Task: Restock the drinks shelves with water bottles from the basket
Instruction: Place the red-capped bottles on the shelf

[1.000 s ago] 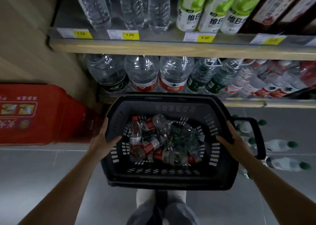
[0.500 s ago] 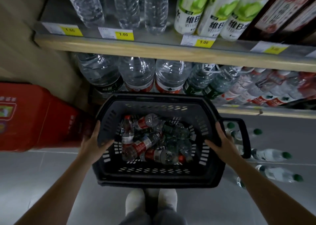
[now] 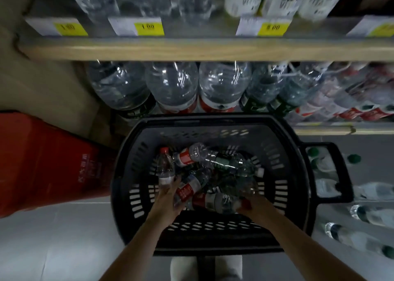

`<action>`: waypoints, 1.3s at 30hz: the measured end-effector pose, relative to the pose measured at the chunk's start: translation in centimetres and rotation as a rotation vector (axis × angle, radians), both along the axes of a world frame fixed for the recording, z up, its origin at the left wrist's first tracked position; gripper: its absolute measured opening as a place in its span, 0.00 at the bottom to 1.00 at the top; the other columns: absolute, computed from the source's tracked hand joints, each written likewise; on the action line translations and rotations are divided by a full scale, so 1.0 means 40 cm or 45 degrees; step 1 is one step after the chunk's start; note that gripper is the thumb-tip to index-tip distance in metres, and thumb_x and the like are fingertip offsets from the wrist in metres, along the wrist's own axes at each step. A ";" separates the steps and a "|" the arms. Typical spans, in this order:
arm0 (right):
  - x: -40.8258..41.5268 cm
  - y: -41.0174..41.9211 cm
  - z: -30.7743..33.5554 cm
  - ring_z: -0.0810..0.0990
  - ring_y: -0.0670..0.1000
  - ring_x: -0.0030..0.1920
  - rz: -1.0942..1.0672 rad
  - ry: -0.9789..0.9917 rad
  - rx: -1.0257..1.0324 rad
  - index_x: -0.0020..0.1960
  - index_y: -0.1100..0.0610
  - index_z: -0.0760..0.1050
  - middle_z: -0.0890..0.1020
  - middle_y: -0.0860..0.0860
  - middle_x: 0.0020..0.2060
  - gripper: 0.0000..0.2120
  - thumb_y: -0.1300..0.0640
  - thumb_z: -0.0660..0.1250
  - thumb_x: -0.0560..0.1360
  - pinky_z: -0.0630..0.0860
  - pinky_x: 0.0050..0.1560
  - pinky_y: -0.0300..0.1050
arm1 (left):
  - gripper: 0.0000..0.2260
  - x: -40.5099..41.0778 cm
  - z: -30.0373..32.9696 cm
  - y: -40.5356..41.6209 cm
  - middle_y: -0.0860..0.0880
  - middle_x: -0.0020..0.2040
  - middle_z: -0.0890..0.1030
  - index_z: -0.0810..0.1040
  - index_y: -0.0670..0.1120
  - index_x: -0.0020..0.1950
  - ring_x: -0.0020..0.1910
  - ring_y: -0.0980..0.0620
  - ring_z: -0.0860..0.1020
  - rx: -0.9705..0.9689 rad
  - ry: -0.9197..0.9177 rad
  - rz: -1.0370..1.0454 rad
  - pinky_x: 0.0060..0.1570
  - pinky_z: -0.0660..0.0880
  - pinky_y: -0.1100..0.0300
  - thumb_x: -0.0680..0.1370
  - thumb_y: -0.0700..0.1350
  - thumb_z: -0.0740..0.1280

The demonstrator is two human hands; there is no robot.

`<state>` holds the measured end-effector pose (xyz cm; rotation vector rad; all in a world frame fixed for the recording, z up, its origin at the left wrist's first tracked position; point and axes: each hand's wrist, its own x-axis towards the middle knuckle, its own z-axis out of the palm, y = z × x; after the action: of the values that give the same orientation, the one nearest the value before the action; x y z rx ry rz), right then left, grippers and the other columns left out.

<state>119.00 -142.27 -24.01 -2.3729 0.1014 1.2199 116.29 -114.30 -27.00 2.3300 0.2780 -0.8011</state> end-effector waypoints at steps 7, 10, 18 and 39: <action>0.018 0.005 -0.065 0.79 0.53 0.48 -0.155 0.092 0.056 0.50 0.59 0.78 0.81 0.52 0.41 0.07 0.57 0.69 0.73 0.70 0.38 0.35 | 0.39 0.059 -0.099 -0.002 0.44 0.74 0.61 0.49 0.53 0.77 0.71 0.40 0.61 0.285 0.103 -0.360 0.70 0.60 0.46 0.73 0.54 0.69; 0.026 -0.009 -0.036 0.77 0.47 0.46 -0.111 -0.003 0.129 0.55 0.58 0.78 0.79 0.45 0.41 0.13 0.56 0.72 0.71 0.70 0.40 0.27 | 0.37 0.071 -0.078 -0.018 0.43 0.73 0.60 0.51 0.53 0.76 0.70 0.37 0.61 0.350 0.151 -0.375 0.68 0.63 0.45 0.73 0.52 0.69; 0.073 -0.043 0.151 0.81 0.54 0.39 -0.158 -0.161 0.110 0.41 0.59 0.77 0.82 0.56 0.37 0.04 0.61 0.72 0.70 0.76 0.43 0.42 | 0.26 0.069 0.087 0.017 0.43 0.65 0.72 0.67 0.50 0.69 0.64 0.41 0.70 0.215 0.248 -0.174 0.64 0.67 0.47 0.73 0.56 0.67; 0.270 0.119 1.191 0.75 0.52 0.48 0.027 -0.708 0.399 0.52 0.60 0.77 0.71 0.50 0.47 0.13 0.57 0.73 0.70 0.72 0.52 0.41 | 0.24 0.085 1.156 0.103 0.41 0.56 0.77 0.70 0.43 0.65 0.50 0.41 0.80 -0.846 -0.061 0.943 0.37 0.79 0.47 0.71 0.33 0.71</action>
<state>129.82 -137.49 23.62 -2.3363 -0.2740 0.4995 119.69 -110.19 19.24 1.4516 0.6829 -0.3736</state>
